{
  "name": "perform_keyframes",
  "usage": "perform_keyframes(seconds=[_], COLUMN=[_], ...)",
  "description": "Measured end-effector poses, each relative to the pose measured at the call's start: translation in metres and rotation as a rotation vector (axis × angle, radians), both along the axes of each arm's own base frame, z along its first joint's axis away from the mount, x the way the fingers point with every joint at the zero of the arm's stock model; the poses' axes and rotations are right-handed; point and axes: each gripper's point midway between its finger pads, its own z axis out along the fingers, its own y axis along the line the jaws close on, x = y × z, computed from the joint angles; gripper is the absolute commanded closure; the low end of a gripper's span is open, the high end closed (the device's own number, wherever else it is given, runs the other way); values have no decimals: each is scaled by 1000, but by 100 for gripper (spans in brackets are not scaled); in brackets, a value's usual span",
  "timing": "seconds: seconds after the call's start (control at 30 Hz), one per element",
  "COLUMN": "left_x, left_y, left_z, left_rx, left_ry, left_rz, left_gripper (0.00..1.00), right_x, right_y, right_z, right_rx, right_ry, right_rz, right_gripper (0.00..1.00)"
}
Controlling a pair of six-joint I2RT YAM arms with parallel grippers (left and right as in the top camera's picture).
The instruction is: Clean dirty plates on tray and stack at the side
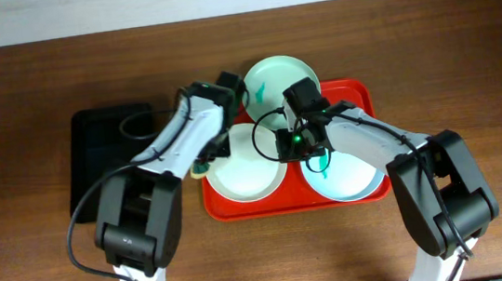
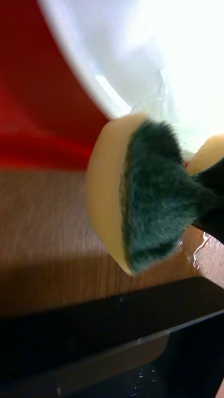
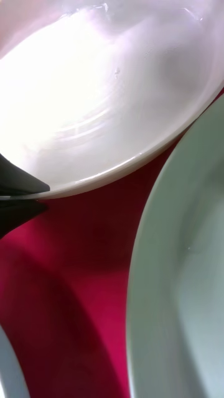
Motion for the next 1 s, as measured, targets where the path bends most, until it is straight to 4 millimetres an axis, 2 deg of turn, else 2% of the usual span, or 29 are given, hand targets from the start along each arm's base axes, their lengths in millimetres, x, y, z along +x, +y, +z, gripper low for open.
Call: perform_keyframes(seconds=[0.13,0.3,0.4,0.5,0.57,0.63,0.73,0.9,1.0], left_x=[-2,-13,-27,-41,-44,-45,-44,-32,-23], left_y=[-9,-50,-63,-74,-77,-77,-66,-30,-19], left_z=[0,-2,-8,-22,-30,-36,-37,-36,-33], left_rx=[-160,-427,-493,-526,-530,-519,-451,-229,-143], left_ry=[53,150,196,230,225,215,178,85,29], left_rz=[59,18,-14,-48,-65,-81,-96,-55,-40], left_gripper=[100,100,100,100,100,100,100,100,100], right_x=[0,1,1,1,1,1,1,1,-1], right_y=[0,-1,-1,-1,-1,-2,-2,-1,5], right_z=[0,0,0,0,0,0,-1,0,1], right_rx=[-2,-7,-7,-7,-8,-9,-11,-6,10], right_ry=[-1,-4,-4,-5,-5,-4,-5,-3,-4], right_rz=[-1,-3,-3,-4,-4,-3,-5,-3,10], right_gripper=[96,96,96,96,96,96,96,96,96])
